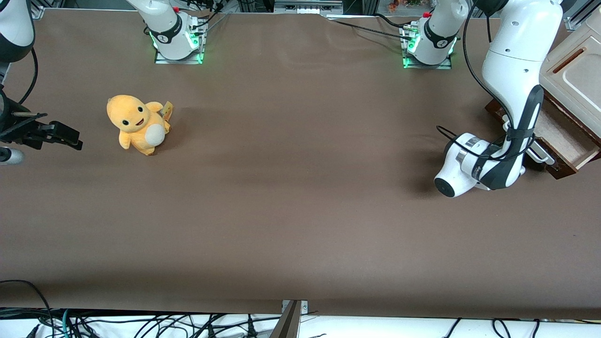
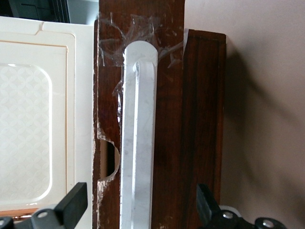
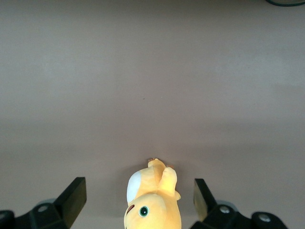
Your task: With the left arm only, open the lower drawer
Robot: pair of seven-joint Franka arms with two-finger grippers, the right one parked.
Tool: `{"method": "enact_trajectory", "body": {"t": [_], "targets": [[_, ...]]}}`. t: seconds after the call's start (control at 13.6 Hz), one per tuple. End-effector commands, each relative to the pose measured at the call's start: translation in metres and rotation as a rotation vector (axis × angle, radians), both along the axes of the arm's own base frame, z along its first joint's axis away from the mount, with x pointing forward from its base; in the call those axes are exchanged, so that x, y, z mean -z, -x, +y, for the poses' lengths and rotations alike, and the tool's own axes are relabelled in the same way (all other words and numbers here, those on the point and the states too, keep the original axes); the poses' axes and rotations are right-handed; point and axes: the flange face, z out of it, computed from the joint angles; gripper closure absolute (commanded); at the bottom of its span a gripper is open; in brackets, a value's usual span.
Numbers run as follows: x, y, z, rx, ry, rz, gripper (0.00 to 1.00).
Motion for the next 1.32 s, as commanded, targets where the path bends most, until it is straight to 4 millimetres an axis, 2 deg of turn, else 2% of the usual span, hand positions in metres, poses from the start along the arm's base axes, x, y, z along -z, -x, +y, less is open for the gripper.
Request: {"method": "enact_trajectory", "body": {"t": [0.0, 0.37, 0.59, 0.73, 0.88, 1.03, 1.1, 1.25], "targets": [[-0.024, -0.01, -0.006, -0.001, 0.076, 0.044, 0.0], [-0.103, -0.05, -0.017, -0.059, 0.334, 0.074, 0.0], [-0.158, -0.067, -0.026, -0.076, 0.478, 0.064, 0.0], [-0.198, -0.067, -0.024, -0.054, 0.613, 0.084, 0.0], [-0.233, -0.064, -0.03, -0.015, 0.716, 0.084, 0.0], [-0.284, -0.063, -0.038, 0.02, 0.865, 0.015, 0.0], [-0.311, -0.063, -0.032, 0.047, 0.95, -0.013, 0.0], [-0.337, -0.061, -0.03, 0.093, 1.066, -0.029, 0.0]]}}
